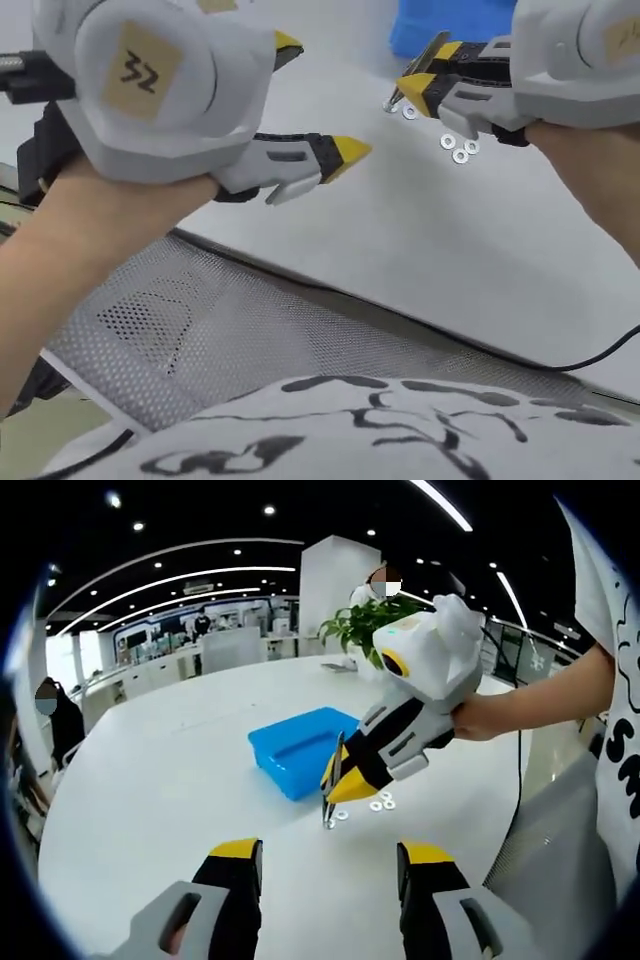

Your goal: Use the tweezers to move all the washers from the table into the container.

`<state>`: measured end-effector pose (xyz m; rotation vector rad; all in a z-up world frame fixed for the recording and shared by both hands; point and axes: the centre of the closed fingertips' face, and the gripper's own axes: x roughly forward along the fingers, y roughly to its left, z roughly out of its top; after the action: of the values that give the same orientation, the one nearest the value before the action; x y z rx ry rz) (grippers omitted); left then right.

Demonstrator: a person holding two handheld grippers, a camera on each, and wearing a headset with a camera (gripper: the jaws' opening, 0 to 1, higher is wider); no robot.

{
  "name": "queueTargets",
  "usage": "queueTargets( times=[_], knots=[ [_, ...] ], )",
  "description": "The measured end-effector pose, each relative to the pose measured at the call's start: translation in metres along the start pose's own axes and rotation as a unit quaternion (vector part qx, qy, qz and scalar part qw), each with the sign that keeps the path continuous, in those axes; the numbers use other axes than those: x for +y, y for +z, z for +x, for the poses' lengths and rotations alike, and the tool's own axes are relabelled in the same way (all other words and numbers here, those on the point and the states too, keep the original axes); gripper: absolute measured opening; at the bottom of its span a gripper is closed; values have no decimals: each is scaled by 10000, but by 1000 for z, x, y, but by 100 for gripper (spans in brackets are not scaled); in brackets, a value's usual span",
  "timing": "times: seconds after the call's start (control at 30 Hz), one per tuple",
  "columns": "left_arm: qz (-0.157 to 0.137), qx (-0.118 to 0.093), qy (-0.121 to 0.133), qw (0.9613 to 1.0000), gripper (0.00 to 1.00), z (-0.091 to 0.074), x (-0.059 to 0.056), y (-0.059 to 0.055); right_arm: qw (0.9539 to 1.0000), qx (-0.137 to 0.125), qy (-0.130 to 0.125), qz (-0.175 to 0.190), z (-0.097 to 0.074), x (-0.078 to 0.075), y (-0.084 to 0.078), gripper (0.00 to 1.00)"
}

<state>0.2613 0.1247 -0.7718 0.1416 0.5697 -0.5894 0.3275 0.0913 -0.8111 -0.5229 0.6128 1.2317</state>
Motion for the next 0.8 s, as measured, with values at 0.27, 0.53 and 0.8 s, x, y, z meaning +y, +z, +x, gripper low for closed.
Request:
queueTargets(
  times=[0.27, 0.53, 0.8],
  knots=[
    [41, 68, 30, 10000, 54, 2, 5, -3, 10000, 36, -31, -22, 1, -2, 1, 5],
    [58, 111, 21, 9999, 52, 2, 4, -5, 9999, 47, 48, 109, 4, -2, 2, 5],
    [5, 100, 105, 9999, 55, -4, 3, -4, 10000, 91, 6, 13, 2, -1, 2, 4]
  ],
)
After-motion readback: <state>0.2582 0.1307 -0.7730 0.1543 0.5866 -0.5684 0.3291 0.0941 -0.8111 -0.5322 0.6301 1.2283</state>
